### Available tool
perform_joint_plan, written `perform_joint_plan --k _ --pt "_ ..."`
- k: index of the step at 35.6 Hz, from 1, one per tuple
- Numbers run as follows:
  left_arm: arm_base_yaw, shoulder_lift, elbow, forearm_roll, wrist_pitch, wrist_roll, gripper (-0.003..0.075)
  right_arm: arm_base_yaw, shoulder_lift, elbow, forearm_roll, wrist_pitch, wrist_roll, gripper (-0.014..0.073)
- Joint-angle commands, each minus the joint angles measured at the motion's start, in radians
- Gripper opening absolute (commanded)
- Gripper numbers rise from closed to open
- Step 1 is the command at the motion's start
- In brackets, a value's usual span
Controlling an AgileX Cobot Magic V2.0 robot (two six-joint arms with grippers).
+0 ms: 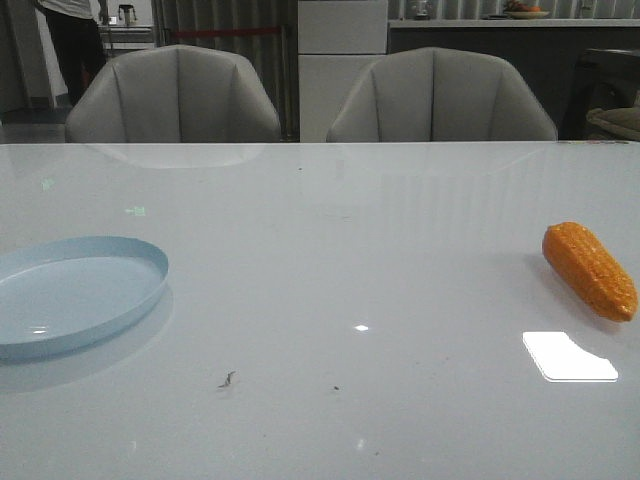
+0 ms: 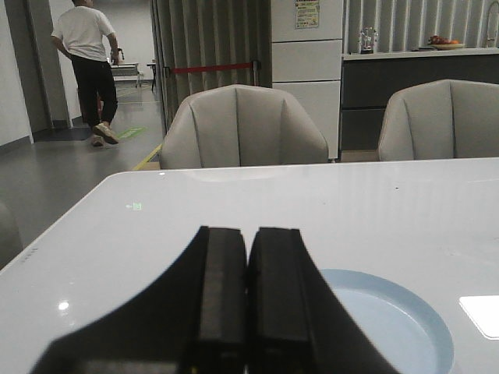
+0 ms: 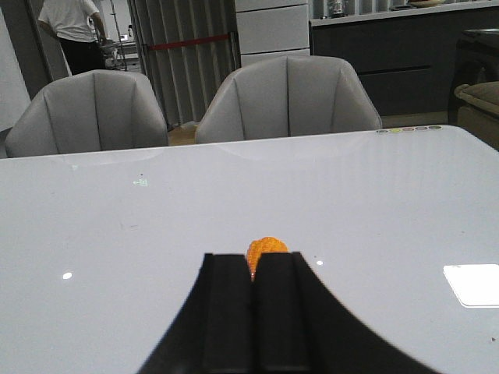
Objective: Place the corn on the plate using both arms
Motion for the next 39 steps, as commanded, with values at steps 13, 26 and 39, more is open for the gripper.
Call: perform_joint_plan --k 13,26,39 --pt "-0.001 -0.021 0.037 -0.010 -0.093 -0.007 0.0094 -0.002 -0.026 -0.020 0.003 -0.082 -0.007 0.0059" --pt "-0.001 -0.021 0.037 -0.010 -0.102 -0.007 0.0094 -0.002 -0.026 -0.020 0.003 -0.084 -0.007 0.0059" --pt "-0.001 -0.021 0.029 -0.010 -0.201 -0.007 0.0094 -0.001 -0.026 -0.020 0.003 -0.116 -0.007 0.0059"
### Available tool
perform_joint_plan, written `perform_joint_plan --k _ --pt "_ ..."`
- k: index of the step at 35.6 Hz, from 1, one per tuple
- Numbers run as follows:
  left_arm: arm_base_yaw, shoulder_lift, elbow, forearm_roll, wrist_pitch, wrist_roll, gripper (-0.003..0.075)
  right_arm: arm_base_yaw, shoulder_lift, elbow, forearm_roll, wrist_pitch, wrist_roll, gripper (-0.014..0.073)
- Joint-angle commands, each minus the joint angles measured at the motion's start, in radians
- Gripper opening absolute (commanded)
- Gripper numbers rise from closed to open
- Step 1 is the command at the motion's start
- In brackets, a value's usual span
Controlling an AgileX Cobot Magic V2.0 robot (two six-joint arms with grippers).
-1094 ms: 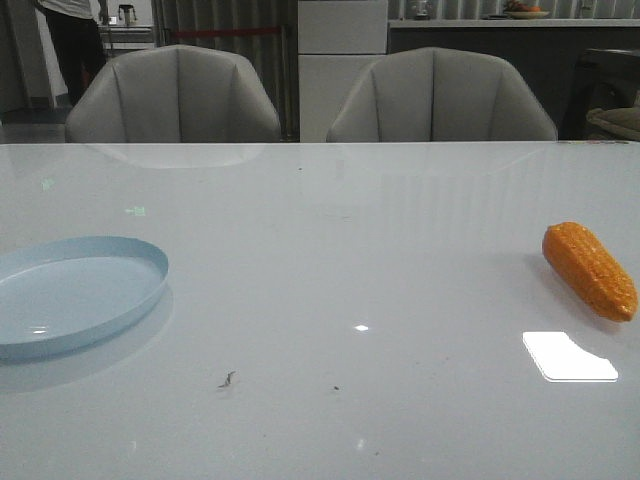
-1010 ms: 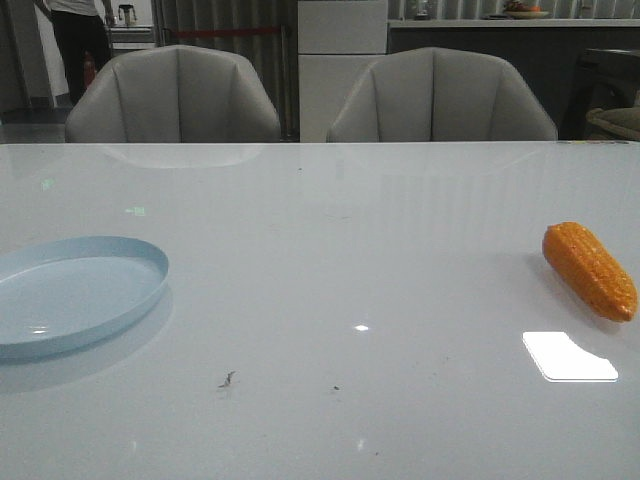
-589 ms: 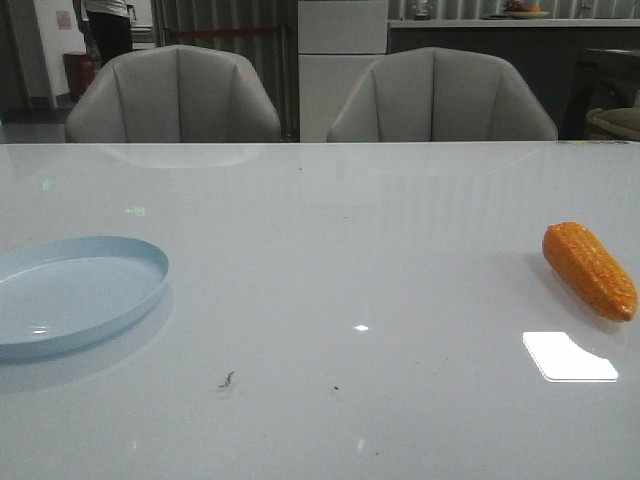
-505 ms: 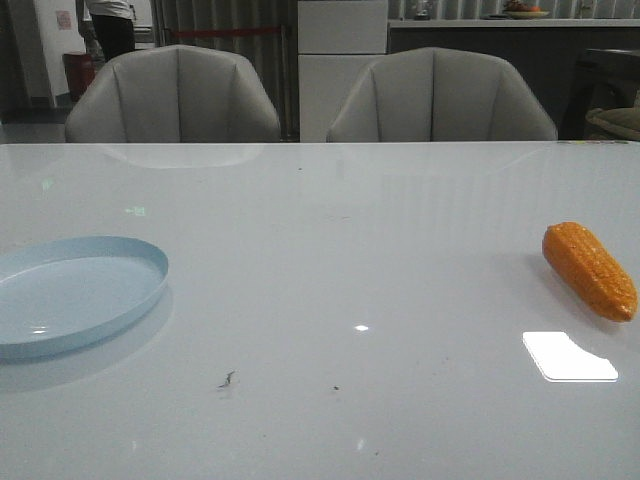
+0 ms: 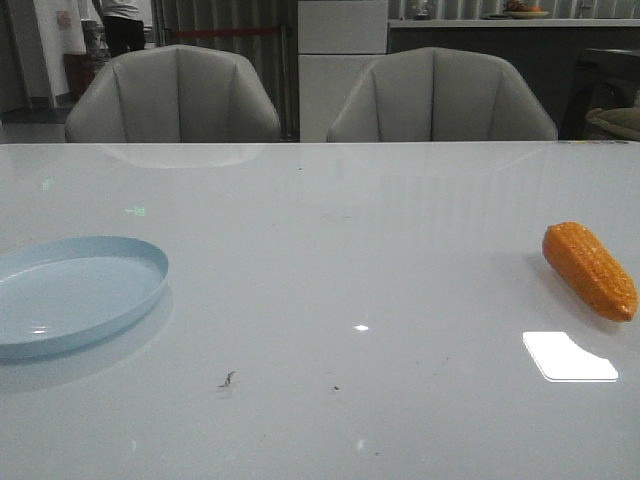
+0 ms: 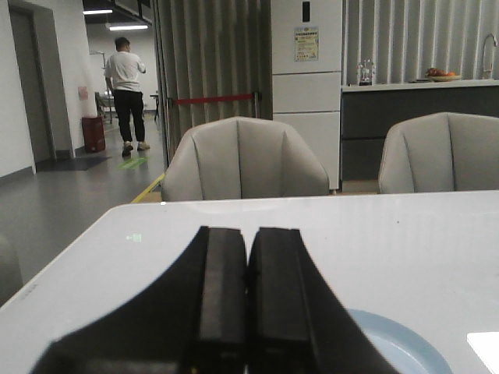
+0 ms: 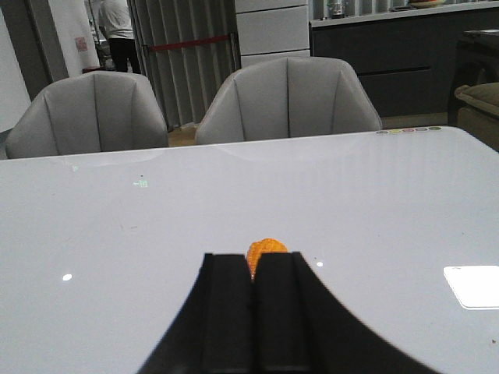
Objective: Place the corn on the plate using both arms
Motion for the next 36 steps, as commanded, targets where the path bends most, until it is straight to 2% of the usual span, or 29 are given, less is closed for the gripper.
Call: perform_joint_plan --k 1,5,8,12,16,27,36 --pt "-0.001 -0.021 0.027 -0.010 -0.112 -0.007 0.0094 -0.001 -0.026 -0.020 0.003 -0.121 -0.007 0.0059" --pt "-0.001 -0.021 0.007 -0.010 -0.129 -0.007 0.0094 0.000 -0.026 -0.025 0.004 -0.188 -0.007 0.0059" --pt "-0.001 -0.021 -0.032 0.001 -0.131 -0.007 0.0094 0.000 -0.026 -0.057 0.004 -0.178 -0.007 0.0059" --pt "-0.001 -0.007 -0.113 0.078 -0.107 -0.007 0.0094 0.000 -0.017 -0.135 0.004 -0.086 -0.007 0.0059" --pt "-0.001 0.053 -0.239 0.135 -0.026 -0.007 0.0094 0.000 0.030 -0.273 0.004 0.044 -0.007 0.0059" --pt "-0.001 0.342 -0.514 0.126 0.045 -0.007 0.0094 0.000 0.303 -0.512 0.003 0.070 -0.007 0.0059" --pt "-0.001 0.561 -0.545 0.124 0.069 -0.007 0.0094 0.000 0.575 -0.518 0.003 0.055 -0.007 0.0059"
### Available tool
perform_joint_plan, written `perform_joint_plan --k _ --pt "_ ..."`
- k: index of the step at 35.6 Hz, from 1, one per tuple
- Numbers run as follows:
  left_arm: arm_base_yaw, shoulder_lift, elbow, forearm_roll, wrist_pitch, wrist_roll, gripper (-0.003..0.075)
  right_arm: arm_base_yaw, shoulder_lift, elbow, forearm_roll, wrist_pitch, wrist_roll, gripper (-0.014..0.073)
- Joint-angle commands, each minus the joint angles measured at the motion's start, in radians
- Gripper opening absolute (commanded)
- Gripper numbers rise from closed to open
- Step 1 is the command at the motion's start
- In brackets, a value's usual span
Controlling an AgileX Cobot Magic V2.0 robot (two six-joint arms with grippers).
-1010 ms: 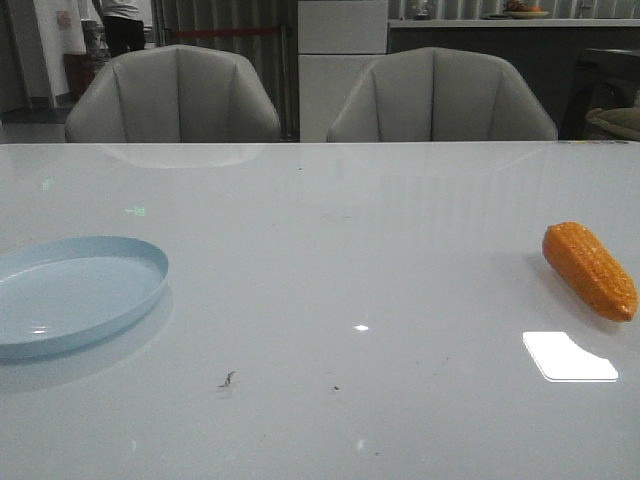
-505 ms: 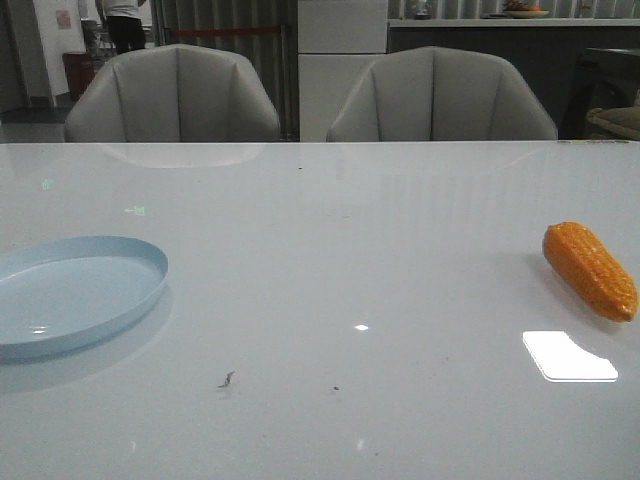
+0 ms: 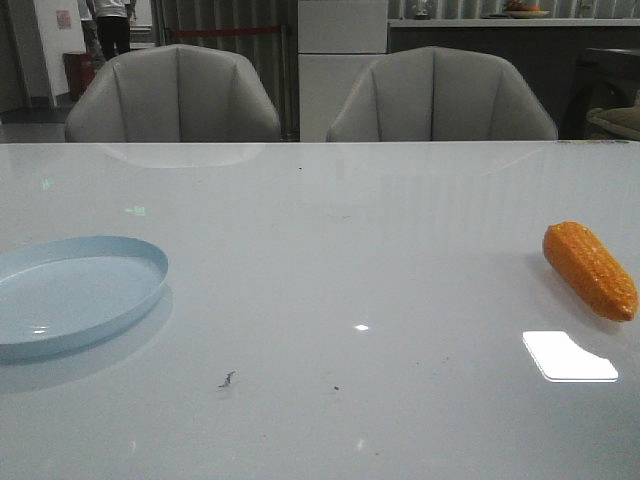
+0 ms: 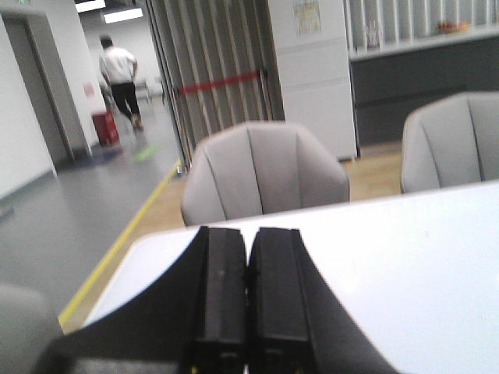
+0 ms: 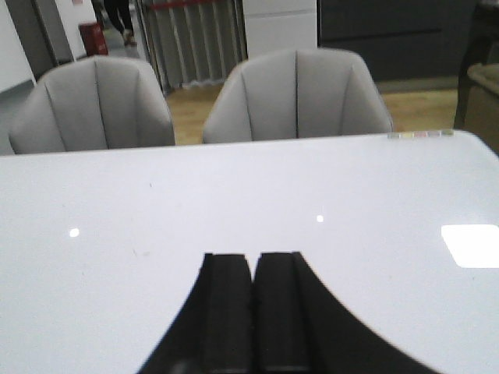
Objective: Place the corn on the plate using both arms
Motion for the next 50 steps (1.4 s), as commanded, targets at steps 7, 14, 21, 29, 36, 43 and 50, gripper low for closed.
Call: perform_joint_plan --k 7,14,21,29,36,43,50 --pt "-0.001 0.196 -0.038 -0.072 -0.009 -0.007 0.0094 0.000 0.264 -0.035 0.003 -0.091 -0.007 0.0059" --pt "-0.001 0.343 -0.038 -0.124 -0.009 -0.007 0.0094 0.000 0.409 -0.035 0.003 -0.091 -0.007 0.0059" --pt "-0.003 0.476 -0.038 -0.133 -0.009 -0.007 0.0128 0.000 0.468 -0.035 0.003 -0.091 -0.007 0.0059" --pt "-0.003 0.491 -0.038 -0.191 -0.015 -0.007 0.0298 0.000 0.468 -0.035 -0.017 -0.090 -0.008 0.0199" --pt "-0.003 0.492 -0.038 -0.191 0.018 -0.007 0.0298 0.000 0.468 -0.035 -0.017 -0.090 -0.008 0.0530" --pt "-0.003 0.559 -0.044 -0.191 0.018 -0.007 0.0415 0.000 0.468 -0.035 -0.017 -0.091 -0.008 0.0529" --pt "-0.003 0.692 -0.139 -0.246 0.109 -0.009 0.0453 0.000 0.468 -0.035 -0.017 -0.090 -0.008 0.0529"
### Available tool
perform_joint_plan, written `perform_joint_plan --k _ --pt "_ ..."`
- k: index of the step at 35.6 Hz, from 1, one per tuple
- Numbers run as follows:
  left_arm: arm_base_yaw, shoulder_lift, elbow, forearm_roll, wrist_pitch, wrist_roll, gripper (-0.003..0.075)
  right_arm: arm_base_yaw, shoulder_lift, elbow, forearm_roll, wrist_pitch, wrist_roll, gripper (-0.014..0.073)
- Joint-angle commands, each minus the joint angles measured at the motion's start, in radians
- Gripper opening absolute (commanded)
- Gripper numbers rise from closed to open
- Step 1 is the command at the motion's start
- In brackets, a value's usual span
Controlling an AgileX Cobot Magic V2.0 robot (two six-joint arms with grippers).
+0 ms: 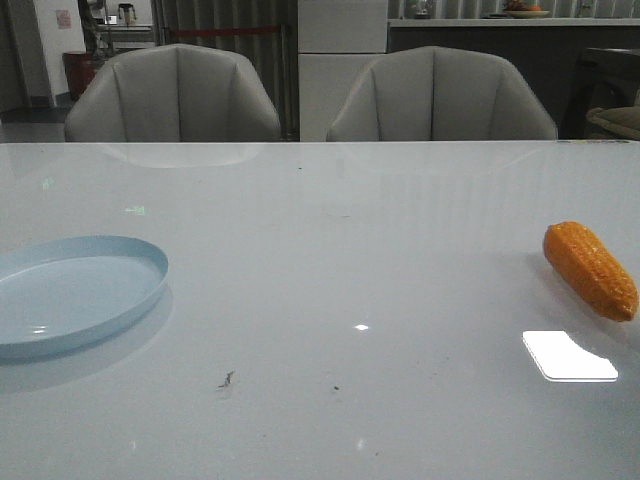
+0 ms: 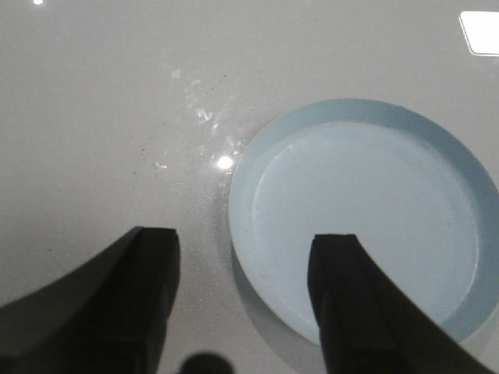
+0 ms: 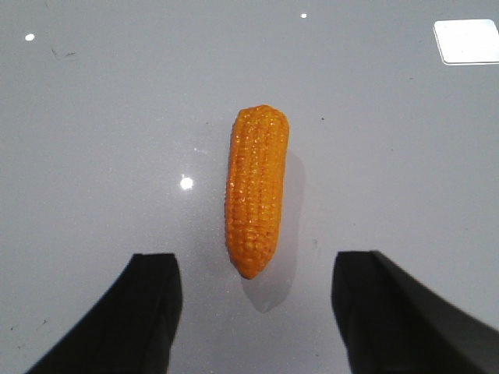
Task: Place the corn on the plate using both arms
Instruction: 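Lower the left gripper onto the rim of the light blue plate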
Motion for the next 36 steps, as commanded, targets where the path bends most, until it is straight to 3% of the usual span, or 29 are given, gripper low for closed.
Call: perform_joint_plan --k 1,19,36 --pt "-0.003 0.053 -0.094 -0.051 -0.002 -0.009 0.0453 0.000 -0.006 -0.035 -0.009 -0.079 -0.008 0.0529" --pt "0.033 0.473 -0.545 -0.221 0.320 -0.009 0.0453 0.000 -0.006 -0.035 -0.009 -0.056 -0.008 0.0529" --pt "0.058 0.666 -0.594 -0.223 0.334 -0.009 0.0452 0.000 -0.006 -0.035 -0.009 -0.056 -0.008 0.0529"
